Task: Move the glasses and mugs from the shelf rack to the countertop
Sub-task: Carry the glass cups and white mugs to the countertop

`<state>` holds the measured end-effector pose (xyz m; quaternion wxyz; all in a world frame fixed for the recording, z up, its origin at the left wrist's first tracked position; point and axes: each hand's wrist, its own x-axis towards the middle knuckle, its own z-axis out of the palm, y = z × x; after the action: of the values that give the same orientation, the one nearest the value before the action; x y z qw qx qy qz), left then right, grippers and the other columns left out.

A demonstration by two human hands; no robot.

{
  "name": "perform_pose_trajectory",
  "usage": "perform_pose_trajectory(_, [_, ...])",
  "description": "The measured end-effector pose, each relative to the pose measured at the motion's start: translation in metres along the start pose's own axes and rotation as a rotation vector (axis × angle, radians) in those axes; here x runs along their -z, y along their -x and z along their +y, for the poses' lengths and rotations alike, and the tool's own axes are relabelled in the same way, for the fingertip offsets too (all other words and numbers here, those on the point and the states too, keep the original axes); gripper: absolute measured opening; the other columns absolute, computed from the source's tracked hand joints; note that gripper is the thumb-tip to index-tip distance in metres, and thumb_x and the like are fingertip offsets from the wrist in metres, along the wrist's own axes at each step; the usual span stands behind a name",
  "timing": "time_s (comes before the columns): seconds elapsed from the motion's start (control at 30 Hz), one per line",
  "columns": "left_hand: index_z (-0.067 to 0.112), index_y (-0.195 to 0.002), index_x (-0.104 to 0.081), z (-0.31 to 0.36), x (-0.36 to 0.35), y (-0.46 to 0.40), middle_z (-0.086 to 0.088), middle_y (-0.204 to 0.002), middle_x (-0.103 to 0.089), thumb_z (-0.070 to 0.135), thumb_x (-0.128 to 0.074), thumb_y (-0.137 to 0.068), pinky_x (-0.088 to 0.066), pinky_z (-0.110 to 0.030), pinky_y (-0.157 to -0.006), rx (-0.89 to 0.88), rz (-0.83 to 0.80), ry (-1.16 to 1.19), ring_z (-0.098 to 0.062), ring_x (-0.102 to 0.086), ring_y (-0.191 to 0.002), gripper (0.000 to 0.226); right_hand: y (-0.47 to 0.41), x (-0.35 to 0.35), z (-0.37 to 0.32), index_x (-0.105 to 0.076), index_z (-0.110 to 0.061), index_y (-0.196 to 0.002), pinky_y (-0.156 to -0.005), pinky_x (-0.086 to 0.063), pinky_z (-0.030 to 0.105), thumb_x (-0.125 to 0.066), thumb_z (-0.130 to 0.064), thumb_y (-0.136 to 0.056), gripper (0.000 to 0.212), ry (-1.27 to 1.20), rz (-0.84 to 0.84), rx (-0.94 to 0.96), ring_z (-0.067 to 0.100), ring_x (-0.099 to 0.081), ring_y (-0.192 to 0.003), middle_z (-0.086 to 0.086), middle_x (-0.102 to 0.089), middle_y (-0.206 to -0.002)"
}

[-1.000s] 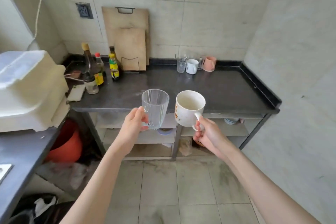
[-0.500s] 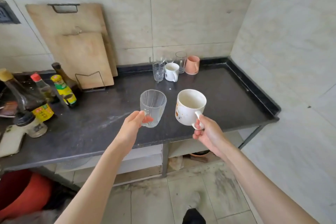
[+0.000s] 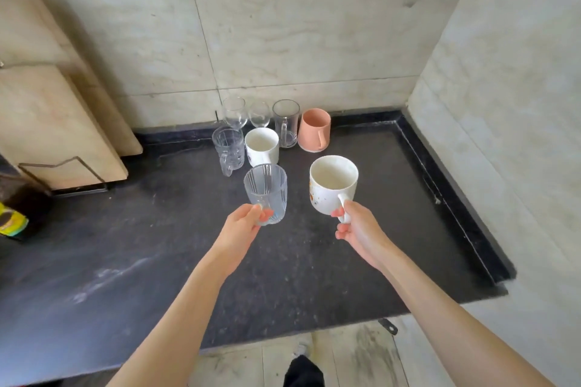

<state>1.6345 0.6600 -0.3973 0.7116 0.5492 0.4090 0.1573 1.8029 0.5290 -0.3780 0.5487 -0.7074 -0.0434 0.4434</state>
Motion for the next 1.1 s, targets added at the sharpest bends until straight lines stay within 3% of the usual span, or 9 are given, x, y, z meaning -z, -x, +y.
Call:
perform_pose_trajectory(0.27, [0.008,-0.09,-0.062,-0.003,-0.042,-0.095,-0.01,-0.112,-0.064,0.023,-0.043,-0.096,-0.035,-0.04,-0.108,0.053,0.007,-0.114,-0.024,-0.054,-0.116,0.025,-0.095,0.025,-0.012,-0.055,-0.014,-0.085,-0.062,-0.039,0.028,-0.034,-0.016,-0.093,0.022,0.048,-0.038,-0.076,0.011,-0.031,-0.053,0.01,-0.052,-0.119])
perform_pose_trajectory(0.47, [0.013,-0.096,-0.061,-0.012,-0.062,-0.142,-0.002,-0.113,-0.064,0.029,-0.042,-0.095,-0.035,-0.036,-0.106,0.085,0.065,-0.133,-0.018,-0.054,-0.115,0.025,-0.149,0.03,-0.015,-0.054,-0.009,-0.092,-0.07,-0.043,0.029,-0.031,-0.021,-0.096,0.026,0.099,-0.064,-0.081,0.012,-0.035,-0.055,0.006,-0.05,-0.112])
perform_pose_trajectory(0.6, [0.012,-0.103,-0.06,-0.014,-0.065,-0.164,0.004,-0.114,-0.063,0.031,-0.041,-0.095,-0.034,-0.034,-0.106,0.119,0.098,-0.157,-0.012,-0.053,-0.114,0.028,-0.173,0.029,-0.013,-0.053,-0.01,-0.103,-0.079,-0.046,0.031,-0.031,-0.026,-0.098,0.028,0.132,-0.096,-0.092,0.013,-0.044,-0.069,0.006,-0.05,-0.111])
perform_pose_trajectory(0.8, [0.022,-0.095,-0.06,-0.016,-0.062,-0.182,0.0,-0.12,-0.061,0.034,-0.041,-0.095,-0.032,-0.037,-0.109,0.134,0.07,-0.127,-0.011,-0.051,-0.118,0.023,-0.193,0.026,-0.01,-0.051,-0.021,-0.085,-0.088,-0.046,0.034,-0.033,-0.027,-0.098,0.024,0.166,-0.132,-0.091,0.013,-0.047,-0.076,0.013,-0.051,-0.123])
perform_pose_trajectory(0.97, [0.025,-0.093,-0.059,-0.014,-0.063,-0.194,-0.001,-0.122,-0.06,0.036,-0.042,-0.094,-0.03,-0.042,-0.111,0.125,0.043,-0.11,-0.014,-0.05,-0.12,0.02,-0.196,0.027,-0.002,-0.052,-0.021,-0.093,-0.097,-0.046,0.04,-0.034,-0.032,-0.099,0.022,0.18,-0.15,-0.093,0.015,-0.05,-0.082,0.012,-0.053,-0.12])
perform_pose_trajectory(1.1, [0.025,-0.091,-0.059,-0.015,-0.063,-0.199,-0.006,-0.123,-0.059,0.036,-0.044,-0.094,-0.03,-0.043,-0.111,0.133,0.041,-0.097,-0.016,-0.05,-0.12,0.019,-0.198,0.027,-0.001,-0.05,-0.024,-0.087,-0.097,-0.046,0.039,-0.033,-0.033,-0.099,0.022,0.188,-0.151,-0.104,0.018,-0.053,-0.094,0.01,-0.054,-0.123])
